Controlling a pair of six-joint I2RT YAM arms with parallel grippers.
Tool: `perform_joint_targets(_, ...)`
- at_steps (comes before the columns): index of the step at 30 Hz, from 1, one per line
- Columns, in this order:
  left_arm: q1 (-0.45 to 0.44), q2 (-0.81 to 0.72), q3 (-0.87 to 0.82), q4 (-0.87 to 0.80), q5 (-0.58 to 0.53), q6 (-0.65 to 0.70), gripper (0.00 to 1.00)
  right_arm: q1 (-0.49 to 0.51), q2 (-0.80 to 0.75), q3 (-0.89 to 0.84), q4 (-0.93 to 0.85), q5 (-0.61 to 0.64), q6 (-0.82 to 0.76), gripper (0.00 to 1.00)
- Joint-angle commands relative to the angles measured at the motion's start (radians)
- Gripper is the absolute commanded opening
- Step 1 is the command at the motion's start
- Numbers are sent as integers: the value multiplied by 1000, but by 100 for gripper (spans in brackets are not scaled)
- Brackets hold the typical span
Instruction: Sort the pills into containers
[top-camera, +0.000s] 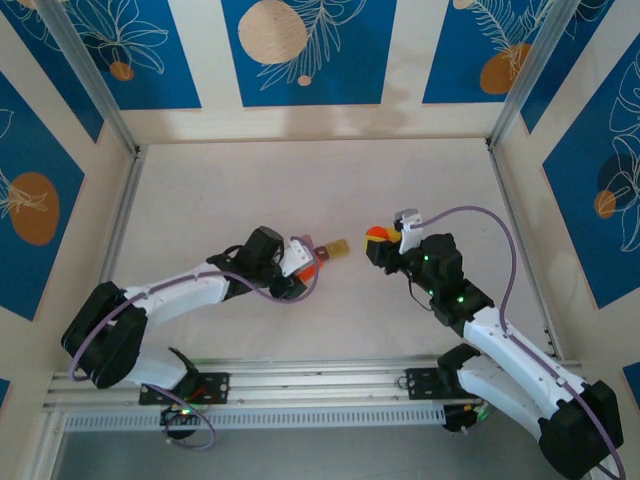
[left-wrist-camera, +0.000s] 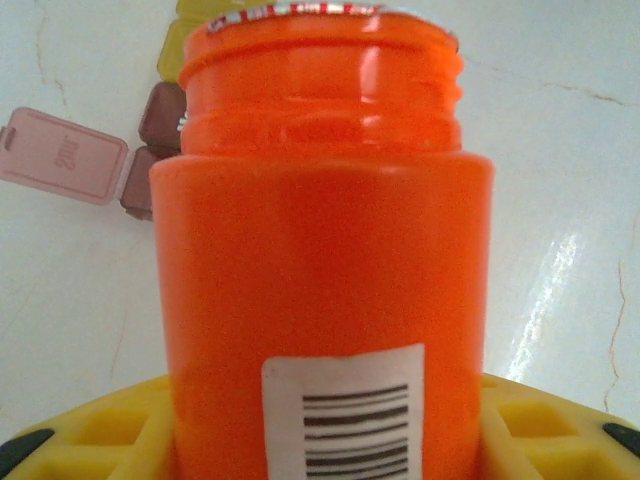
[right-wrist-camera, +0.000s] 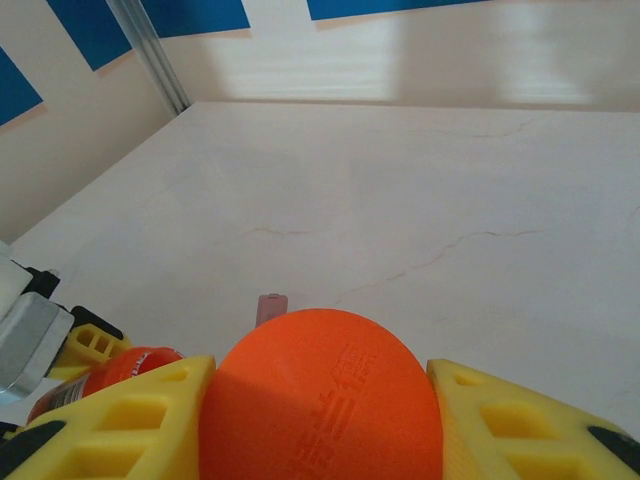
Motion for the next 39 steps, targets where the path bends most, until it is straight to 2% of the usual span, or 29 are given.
perform_joint_targets(1, 16, 12, 43, -64, 8, -14, 0, -1, -16, -7, 31, -12, 15, 0)
perform_joint_targets(7, 27, 50, 96, -147, 12, -5, 0, 0, -21, -6, 23, -20, 20, 0)
perform_joint_targets(18, 43, 83, 141, -171, 4, 20, 0, -1, -35, -7, 17, -17, 21, 0)
perform_joint_targets(39, 68, 237, 304, -355, -52, 69, 0, 0, -52, -8, 9, -20, 24, 0)
